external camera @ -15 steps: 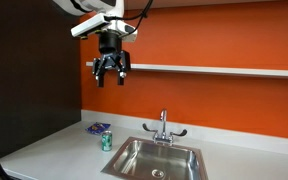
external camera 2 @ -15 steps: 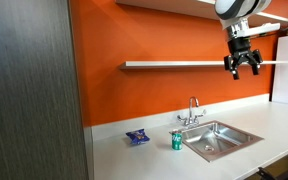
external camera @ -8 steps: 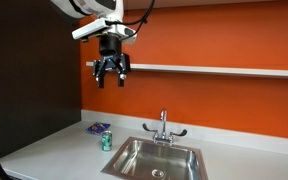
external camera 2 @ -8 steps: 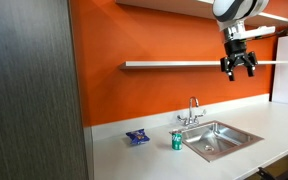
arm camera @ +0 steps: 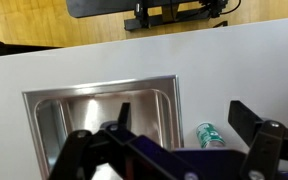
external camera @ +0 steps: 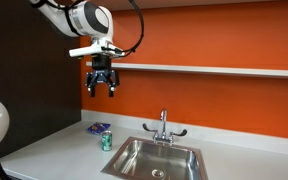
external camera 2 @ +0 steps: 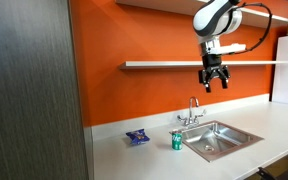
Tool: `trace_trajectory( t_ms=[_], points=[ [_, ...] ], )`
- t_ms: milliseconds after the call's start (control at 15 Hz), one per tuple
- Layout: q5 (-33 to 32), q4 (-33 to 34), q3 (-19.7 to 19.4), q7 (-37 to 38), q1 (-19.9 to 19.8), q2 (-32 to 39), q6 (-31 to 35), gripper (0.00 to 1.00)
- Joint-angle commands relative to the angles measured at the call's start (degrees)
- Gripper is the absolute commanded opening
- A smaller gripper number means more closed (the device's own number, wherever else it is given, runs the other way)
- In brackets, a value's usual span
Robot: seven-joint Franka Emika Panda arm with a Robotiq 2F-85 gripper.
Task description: Pick up the can and put it in the sink
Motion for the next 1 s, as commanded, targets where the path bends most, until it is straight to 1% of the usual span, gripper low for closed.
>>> trace_trajectory(
  t_ms=[0, 200, 333, 600, 933],
  points=[
    [1.04, 0.78, 2.04, -0.08, 2.35, 3.67, 3.0, 1.0],
    [1.98, 0.94, 2.56, -0.68, 3.83, 5.87, 6.42, 1.0],
    [2.77, 0.86, 2.46, -0.78, 4.12, 7.47, 8.88, 1.0],
    [3.74, 0.17, 1.9, -1.31, 3.9, 10.74, 14.08, 1.0],
    [2.99, -0.22, 1.96, -1.32, 3.71, 15.29, 19.65, 1.0]
  ],
)
